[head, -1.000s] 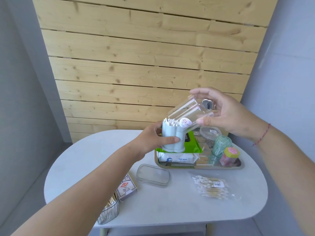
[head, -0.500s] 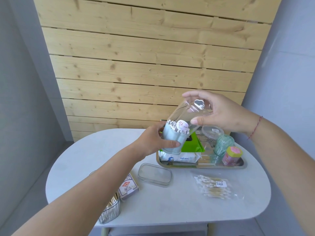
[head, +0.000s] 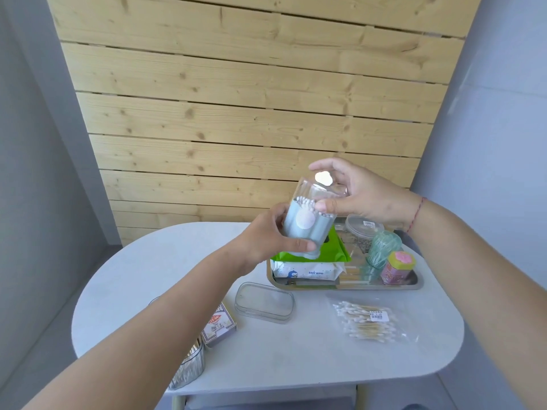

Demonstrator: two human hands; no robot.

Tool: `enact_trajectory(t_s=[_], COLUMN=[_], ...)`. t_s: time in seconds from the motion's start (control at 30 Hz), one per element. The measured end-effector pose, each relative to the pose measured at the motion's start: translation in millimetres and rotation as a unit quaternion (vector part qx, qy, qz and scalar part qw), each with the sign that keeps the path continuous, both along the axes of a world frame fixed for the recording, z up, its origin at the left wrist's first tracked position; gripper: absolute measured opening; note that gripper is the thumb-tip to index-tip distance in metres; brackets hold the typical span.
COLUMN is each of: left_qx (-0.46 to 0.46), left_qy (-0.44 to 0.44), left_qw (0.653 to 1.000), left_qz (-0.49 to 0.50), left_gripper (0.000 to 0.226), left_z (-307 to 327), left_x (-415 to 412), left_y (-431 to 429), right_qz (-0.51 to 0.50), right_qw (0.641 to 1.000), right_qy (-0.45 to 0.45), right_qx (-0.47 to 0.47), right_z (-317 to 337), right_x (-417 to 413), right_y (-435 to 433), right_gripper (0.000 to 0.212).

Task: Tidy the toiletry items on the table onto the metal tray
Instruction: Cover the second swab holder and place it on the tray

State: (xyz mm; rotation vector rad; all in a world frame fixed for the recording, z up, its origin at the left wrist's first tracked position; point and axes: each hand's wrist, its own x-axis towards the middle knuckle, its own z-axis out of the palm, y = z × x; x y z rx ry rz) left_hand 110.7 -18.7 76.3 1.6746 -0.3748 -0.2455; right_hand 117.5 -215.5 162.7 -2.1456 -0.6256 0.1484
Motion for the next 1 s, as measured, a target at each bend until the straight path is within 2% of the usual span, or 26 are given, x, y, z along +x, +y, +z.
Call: enact_trajectory(t_s=[0.1, 0.17, 0.23, 0.3, 0.33, 0.4, 0.57, 0.67, 0.77, 0.87, 1.0], left_qx=[-0.07, -0.115, -0.121, -0.107, -0.096, -0.07, -0.048, -0.029, 0.025, 0.035, -0.027], left_qy=[0.044, 0.067, 0.063, 0.054, 0.049, 0.035, 0.012, -0.017, -0.05, -0.004, 0.081], left_qw=[0.997, 0.99, 0.989, 0.989, 0.99, 0.993, 0.995, 0.995, 0.991, 0.995, 0.996], left_qz=[0.014, 0.034, 0.06, 0.083, 0.088, 0.093, 0.085, 0.092, 0.122, 0.094, 0.016], left_gripper=[0.065, 0.065, 0.064, 0.064, 0.065, 0.067, 0.066, 0.058, 0.061, 0.067, 0.049], left_z=[0.9, 1.7, 1.9, 0.2, -1.2, -3.9, -4.1, 3.8, 16.5, 30.3, 46.7], left_x=[1.9, 4.2, 6.1, 6.0, 5.4, 4.2, 4.2, 6.8, 13.6, 21.3, 38.6], left_y=[-6.5, -9.0, -11.1, -14.2, -16.4, -20.7, -33.9, -46.0, -68.2, -92.9, -126.7], right_qz=[-0.027, -0.073, -0.117, -0.12, -0.112, -0.114, -0.161, -0.192, -0.233, -0.264, -0.293], right_qw=[0.998, 0.99, 0.964, 0.913, 0.893, 0.871, 0.848, 0.846, 0.824, 0.817, 0.836], right_qy=[0.01, 0.05, 0.186, 0.341, 0.386, 0.422, 0.421, 0.385, 0.342, 0.316, 0.279], right_qx=[0.062, 0.111, 0.152, 0.187, 0.202, 0.226, 0.281, 0.314, 0.386, 0.404, 0.37], right_z=[-13.6, -26.9, -39.0, -48.4, -51.5, -53.5, -47.7, -48.5, -50.4, -47.8, -43.5], right_x=[-4.1, -7.4, -8.7, -6.3, -4.8, -1.8, 3.5, 4.7, 10.2, 18.1, 36.9], right_y=[6.7, 10.0, 9.6, 5.8, 3.5, 0.1, -9.9, -19.1, -36.3, -50.3, -74.1], right_gripper=[0.051, 0.059, 0.07, 0.084, 0.09, 0.095, 0.082, 0.071, 0.057, 0.041, 0.035])
